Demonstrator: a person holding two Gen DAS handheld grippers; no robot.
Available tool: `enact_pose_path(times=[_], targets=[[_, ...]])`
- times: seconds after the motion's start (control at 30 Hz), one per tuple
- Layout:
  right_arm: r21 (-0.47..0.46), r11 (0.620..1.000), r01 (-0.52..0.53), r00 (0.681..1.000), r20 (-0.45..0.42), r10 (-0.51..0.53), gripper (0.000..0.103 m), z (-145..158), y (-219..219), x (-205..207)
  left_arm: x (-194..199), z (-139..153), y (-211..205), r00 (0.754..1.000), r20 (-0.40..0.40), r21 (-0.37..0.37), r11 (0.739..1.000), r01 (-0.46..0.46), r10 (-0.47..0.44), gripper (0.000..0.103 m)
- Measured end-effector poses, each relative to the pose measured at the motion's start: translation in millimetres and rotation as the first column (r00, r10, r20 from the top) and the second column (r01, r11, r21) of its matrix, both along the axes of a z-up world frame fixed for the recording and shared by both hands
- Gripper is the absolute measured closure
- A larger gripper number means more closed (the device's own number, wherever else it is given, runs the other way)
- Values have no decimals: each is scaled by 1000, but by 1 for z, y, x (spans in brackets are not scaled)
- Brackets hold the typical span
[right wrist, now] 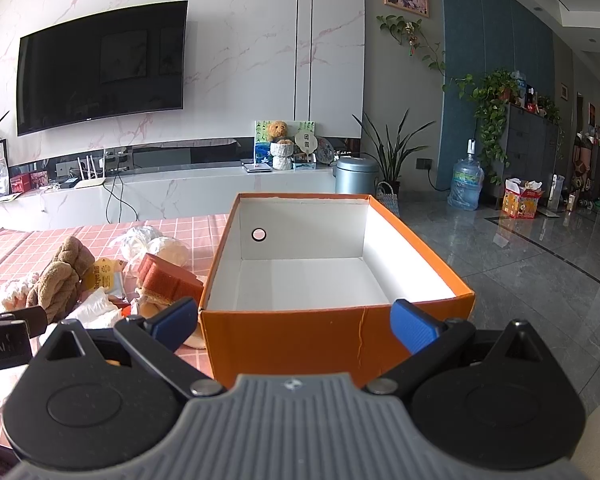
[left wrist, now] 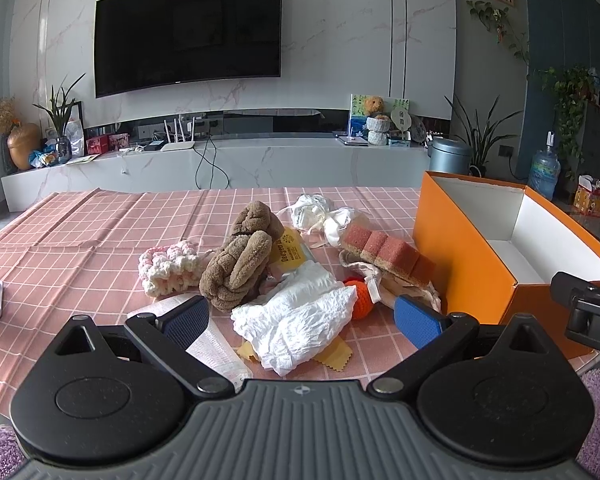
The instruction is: Organize soft objects
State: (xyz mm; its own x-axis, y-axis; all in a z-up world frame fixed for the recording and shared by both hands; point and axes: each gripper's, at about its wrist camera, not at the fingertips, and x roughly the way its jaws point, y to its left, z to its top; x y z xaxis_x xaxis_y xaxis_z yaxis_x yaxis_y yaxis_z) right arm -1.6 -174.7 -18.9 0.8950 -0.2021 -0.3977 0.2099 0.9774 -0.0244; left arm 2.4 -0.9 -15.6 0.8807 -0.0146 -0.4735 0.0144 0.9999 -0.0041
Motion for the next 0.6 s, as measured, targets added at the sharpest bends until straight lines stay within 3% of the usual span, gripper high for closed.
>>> enact_pose_path(times=[0.6], targets=[[-9,1000,-5,1000,-15,5,2,1,1,0,1,0,-1,1000,-3,0,1000,0,0,0]])
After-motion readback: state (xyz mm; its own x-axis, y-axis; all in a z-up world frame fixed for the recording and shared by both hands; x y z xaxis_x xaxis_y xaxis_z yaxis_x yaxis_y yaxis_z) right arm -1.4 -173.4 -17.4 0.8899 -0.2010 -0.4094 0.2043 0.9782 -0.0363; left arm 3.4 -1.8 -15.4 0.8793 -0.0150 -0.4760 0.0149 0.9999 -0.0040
